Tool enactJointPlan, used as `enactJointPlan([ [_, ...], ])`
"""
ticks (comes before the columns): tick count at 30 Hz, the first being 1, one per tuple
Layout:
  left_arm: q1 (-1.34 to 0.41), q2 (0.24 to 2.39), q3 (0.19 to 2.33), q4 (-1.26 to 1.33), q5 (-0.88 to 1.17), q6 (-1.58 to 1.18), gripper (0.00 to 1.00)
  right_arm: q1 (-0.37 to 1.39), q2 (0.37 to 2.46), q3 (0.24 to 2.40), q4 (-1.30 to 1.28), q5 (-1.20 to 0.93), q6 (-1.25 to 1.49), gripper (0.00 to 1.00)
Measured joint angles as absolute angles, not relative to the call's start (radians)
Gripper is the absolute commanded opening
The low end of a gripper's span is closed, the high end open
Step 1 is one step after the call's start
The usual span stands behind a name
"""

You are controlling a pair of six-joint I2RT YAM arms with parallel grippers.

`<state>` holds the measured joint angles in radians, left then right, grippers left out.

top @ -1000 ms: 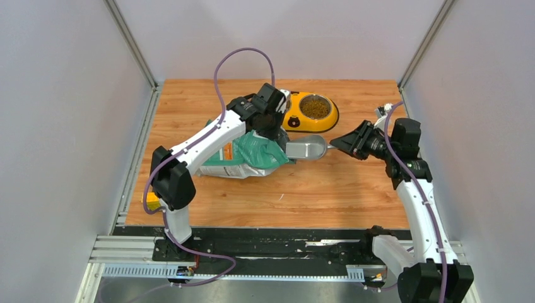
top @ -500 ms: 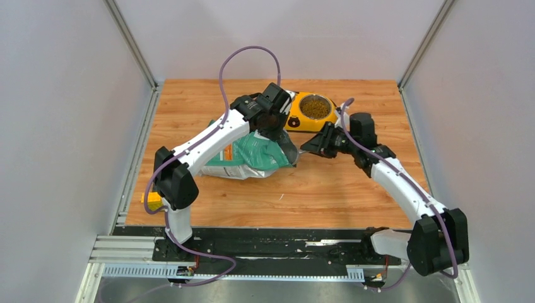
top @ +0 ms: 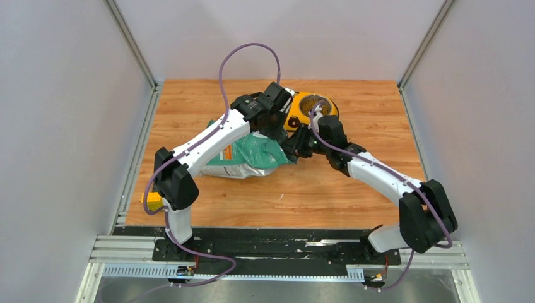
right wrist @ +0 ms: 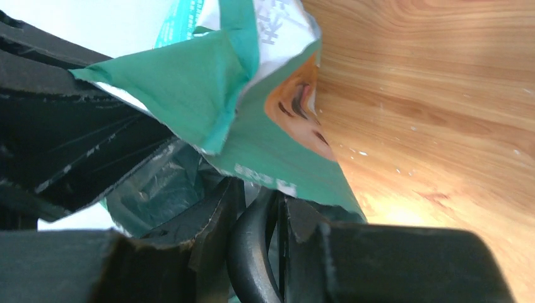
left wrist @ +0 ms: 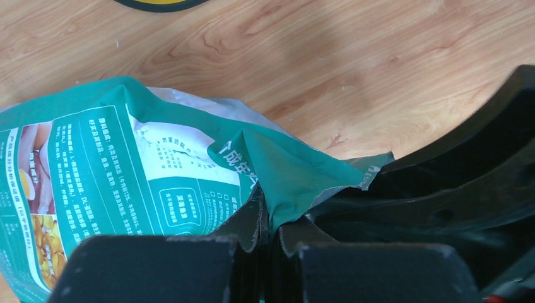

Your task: Serve the pet food

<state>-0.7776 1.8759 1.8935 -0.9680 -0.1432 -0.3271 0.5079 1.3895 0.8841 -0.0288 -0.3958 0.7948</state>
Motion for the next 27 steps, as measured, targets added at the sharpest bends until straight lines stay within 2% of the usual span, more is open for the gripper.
enactJointPlan([
  [4, -0.777, 1.876, 1.893, -0.968, -0.152, -0.328, 0.0, 0.546, 1.465, 0.911, 0.037, -0.398, 0.801, 0.0],
  [14, -0.748, 1.849, 1.885, -0.958, -0.159, -0.336, 0.0, 0.518, 1.556, 0.92, 0.176, -0.559, 0.852, 0.0],
  [21, -0.717, 1.782, 1.852, -0.937, -0.157, -0.339, 0.0, 0.49, 1.547, 0.909, 0.271, -0.675, 0.934, 0.0],
  [27, -0.702, 1.748, 1.829, -0.926, -0.156, -0.346, 0.0, 0.484, 1.471, 0.91, 0.175, -0.634, 0.925, 0.0],
])
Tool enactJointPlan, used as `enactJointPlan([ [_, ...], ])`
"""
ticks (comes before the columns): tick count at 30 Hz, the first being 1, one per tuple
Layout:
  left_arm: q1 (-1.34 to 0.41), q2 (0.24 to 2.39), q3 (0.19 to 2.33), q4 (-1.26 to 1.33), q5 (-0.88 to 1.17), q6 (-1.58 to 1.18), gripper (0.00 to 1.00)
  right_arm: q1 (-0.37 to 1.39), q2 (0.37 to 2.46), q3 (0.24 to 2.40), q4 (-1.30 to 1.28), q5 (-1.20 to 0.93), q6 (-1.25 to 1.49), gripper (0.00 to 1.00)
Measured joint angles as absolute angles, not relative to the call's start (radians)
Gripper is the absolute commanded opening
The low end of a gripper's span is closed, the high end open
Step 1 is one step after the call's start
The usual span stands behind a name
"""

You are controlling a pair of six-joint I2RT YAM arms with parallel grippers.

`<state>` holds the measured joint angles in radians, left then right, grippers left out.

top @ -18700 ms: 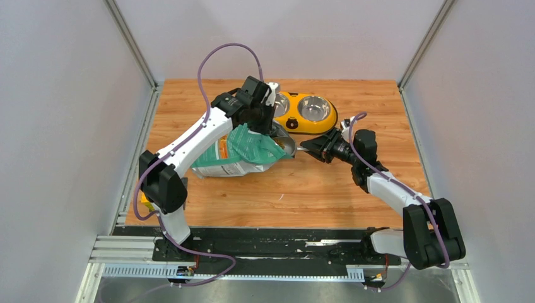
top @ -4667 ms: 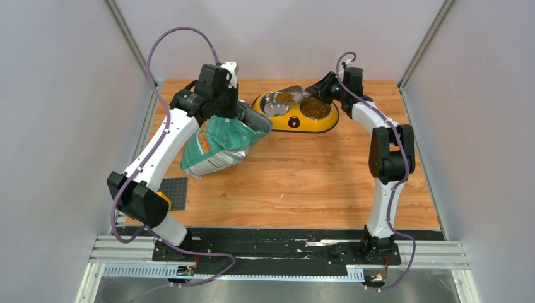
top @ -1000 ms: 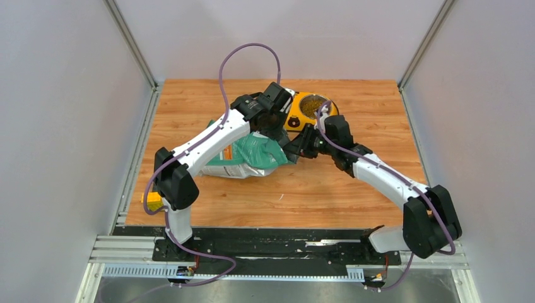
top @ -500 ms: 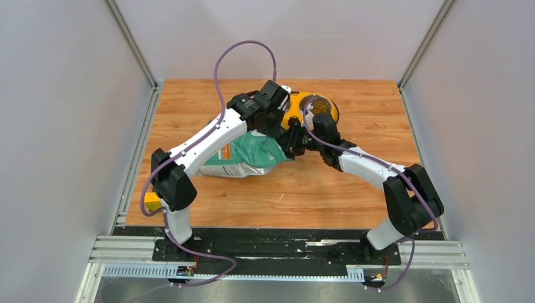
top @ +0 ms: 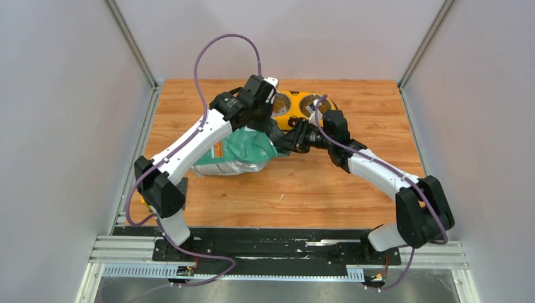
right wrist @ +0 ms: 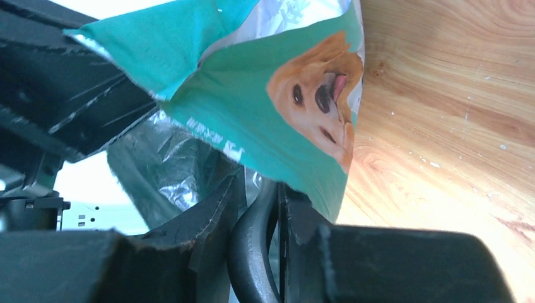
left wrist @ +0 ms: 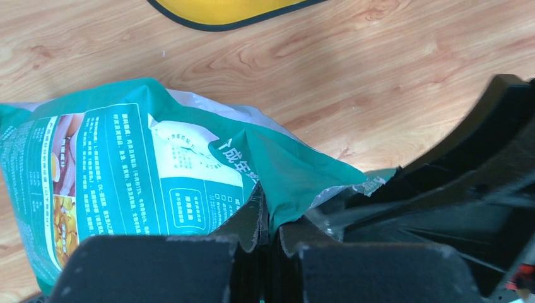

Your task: Serve the pet food

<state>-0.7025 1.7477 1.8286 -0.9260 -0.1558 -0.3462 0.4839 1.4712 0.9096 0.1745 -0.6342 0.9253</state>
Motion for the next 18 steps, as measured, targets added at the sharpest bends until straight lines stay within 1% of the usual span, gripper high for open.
enactJointPlan([
  [5, -0.686, 1.722, 1.816, -0.921, -0.157, -0.35, 0.0, 0.469, 1.375, 0.91, 0.077, -0.591, 0.898, 0.0],
  [18, -0.664, 1.668, 1.761, -0.883, -0.155, -0.35, 0.0, 0.368, 1.187, 0.91, -0.078, -0.587, 0.892, 0.0],
])
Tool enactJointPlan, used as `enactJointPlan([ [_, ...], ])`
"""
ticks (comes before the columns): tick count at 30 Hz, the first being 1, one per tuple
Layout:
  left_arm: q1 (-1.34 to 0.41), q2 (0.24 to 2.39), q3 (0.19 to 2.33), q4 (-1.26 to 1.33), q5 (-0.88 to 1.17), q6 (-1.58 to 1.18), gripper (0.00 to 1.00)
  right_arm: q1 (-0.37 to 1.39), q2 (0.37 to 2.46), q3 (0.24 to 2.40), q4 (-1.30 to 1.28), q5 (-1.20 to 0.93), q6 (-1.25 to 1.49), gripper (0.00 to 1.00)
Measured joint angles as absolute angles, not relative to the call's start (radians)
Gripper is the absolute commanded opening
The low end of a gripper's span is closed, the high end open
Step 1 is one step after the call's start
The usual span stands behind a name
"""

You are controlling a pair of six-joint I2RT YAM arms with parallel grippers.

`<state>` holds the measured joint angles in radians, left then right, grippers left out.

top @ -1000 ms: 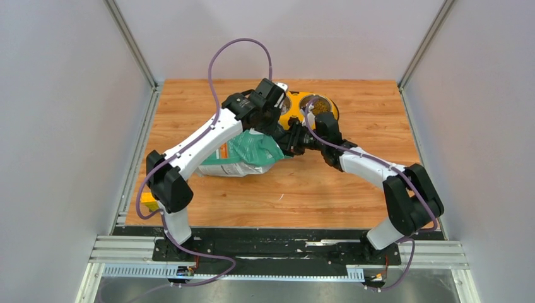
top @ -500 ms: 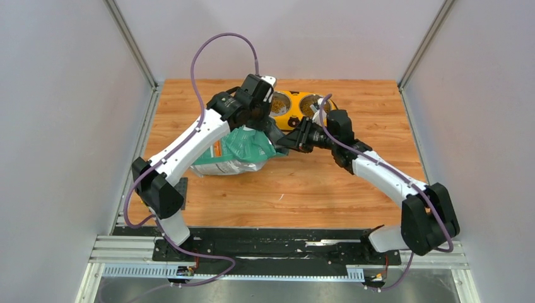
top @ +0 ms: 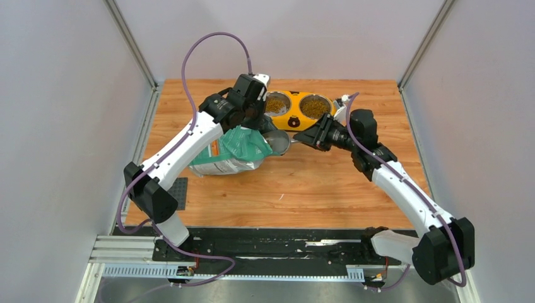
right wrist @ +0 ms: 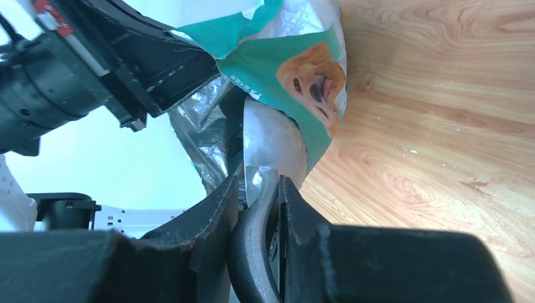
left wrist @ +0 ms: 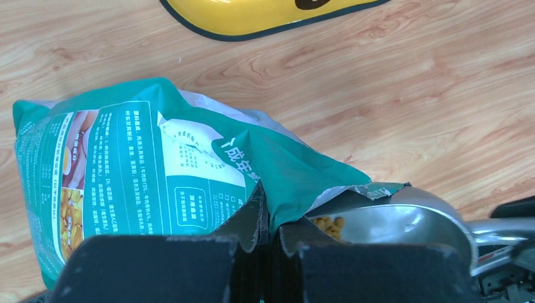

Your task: Serve the pet food

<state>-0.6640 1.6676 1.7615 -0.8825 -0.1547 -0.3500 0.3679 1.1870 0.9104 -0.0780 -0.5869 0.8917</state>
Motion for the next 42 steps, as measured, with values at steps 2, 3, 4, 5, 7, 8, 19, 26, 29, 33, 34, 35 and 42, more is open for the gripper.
enactJointPlan([
  [2, -0.662, 1.661, 1.76, -0.878, -0.155, -0.35, 0.0, 0.356, 1.151, 0.91, -0.092, -0.577, 0.892, 0.0],
  [3, -0.661, 1.659, 1.76, -0.878, -0.156, -0.35, 0.0, 0.347, 1.134, 0.91, -0.099, -0.573, 0.892, 0.0],
  [4, -0.658, 1.657, 1.76, -0.878, -0.158, -0.35, 0.0, 0.336, 1.114, 0.909, -0.107, -0.568, 0.897, 0.0],
  [5, -0.656, 1.657, 1.76, -0.879, -0.16, -0.35, 0.0, 0.327, 1.098, 0.908, -0.109, -0.569, 0.904, 0.0],
  [7, -0.651, 1.656, 1.76, -0.878, -0.16, -0.35, 0.0, 0.31, 1.066, 0.907, -0.113, -0.565, 0.917, 0.0],
  [8, -0.65, 1.655, 1.76, -0.878, -0.162, -0.35, 0.0, 0.305, 1.054, 0.907, -0.113, -0.563, 0.92, 0.0],
  [19, -0.645, 1.627, 1.741, -0.861, -0.163, -0.361, 0.0, 0.297, 1.012, 0.896, -0.118, -0.546, 0.931, 0.0],
  [26, -0.645, 1.626, 1.741, -0.861, -0.181, -0.361, 0.0, 0.297, 1.012, 0.894, -0.119, -0.541, 0.937, 0.0],
  [29, -0.645, 1.616, 1.734, -0.857, -0.205, -0.361, 0.0, 0.297, 1.012, 0.904, -0.125, -0.544, 0.944, 0.0],
  [33, -0.638, 1.593, 1.729, -0.854, -0.233, -0.361, 0.0, 0.297, 1.012, 0.944, -0.126, -0.545, 0.957, 0.0],
  [34, -0.635, 1.588, 1.729, -0.854, -0.241, -0.361, 0.0, 0.297, 1.012, 0.953, -0.125, -0.546, 0.961, 0.0],
  [35, -0.63, 1.581, 1.729, -0.854, -0.249, -0.362, 0.0, 0.297, 1.012, 0.965, -0.123, -0.547, 0.965, 0.0],
  [42, -0.6, 1.559, 1.725, -0.847, -0.272, -0.363, 0.0, 0.293, 1.002, 1.0, -0.122, -0.542, 0.987, 0.0],
])
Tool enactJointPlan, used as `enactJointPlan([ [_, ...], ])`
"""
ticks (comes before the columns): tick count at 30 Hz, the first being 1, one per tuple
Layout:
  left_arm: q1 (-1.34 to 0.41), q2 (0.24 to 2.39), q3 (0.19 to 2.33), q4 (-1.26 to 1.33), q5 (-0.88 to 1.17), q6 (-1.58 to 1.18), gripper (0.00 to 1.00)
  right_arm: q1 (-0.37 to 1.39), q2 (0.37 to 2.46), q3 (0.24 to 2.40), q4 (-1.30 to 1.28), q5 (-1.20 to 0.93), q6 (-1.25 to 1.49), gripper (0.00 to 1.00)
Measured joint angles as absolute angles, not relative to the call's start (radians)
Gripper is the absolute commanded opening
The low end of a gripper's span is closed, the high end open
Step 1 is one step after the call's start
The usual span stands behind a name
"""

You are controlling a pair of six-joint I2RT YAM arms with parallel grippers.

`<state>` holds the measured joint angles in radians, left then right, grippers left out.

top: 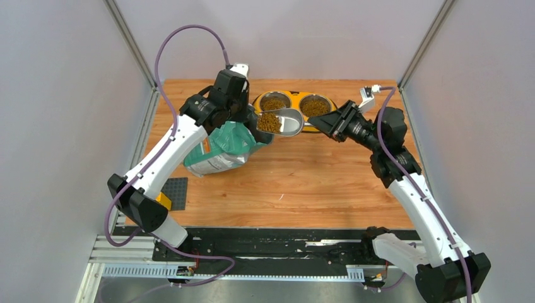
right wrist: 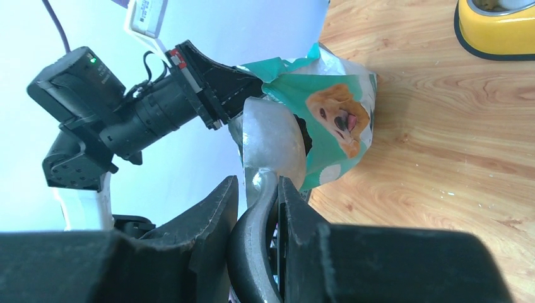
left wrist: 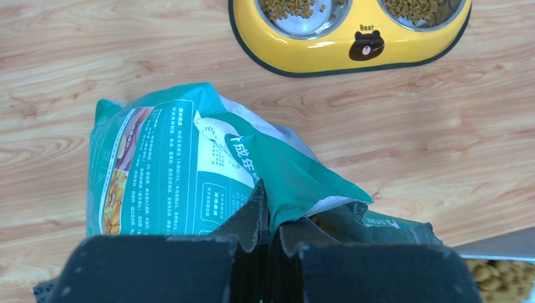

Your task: Serve the pet food

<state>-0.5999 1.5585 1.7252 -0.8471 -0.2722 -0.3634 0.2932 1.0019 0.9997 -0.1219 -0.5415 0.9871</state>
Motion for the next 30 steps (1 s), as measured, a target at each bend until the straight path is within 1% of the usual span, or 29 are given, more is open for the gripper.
enactJointPlan([
  [5, -0.566, 1.539, 1.697, -0.825, -0.263, -0.374, 0.0, 0.282, 0.997, 1.001, -0.096, -0.54, 1.039, 0.0],
  [15, -0.437, 1.435, 1.608, -0.765, -0.21, -0.396, 0.0, 0.227, 1.034, 0.979, 0.07, -0.551, 1.197, 0.0],
  [21, -0.39, 1.401, 1.57, -0.741, -0.186, -0.399, 0.0, 0.164, 1.158, 0.974, 0.161, -0.571, 1.256, 0.0],
  [30, -0.378, 1.386, 1.543, -0.717, -0.152, -0.399, 0.0, 0.12, 1.442, 0.977, 0.257, -0.576, 1.266, 0.0],
])
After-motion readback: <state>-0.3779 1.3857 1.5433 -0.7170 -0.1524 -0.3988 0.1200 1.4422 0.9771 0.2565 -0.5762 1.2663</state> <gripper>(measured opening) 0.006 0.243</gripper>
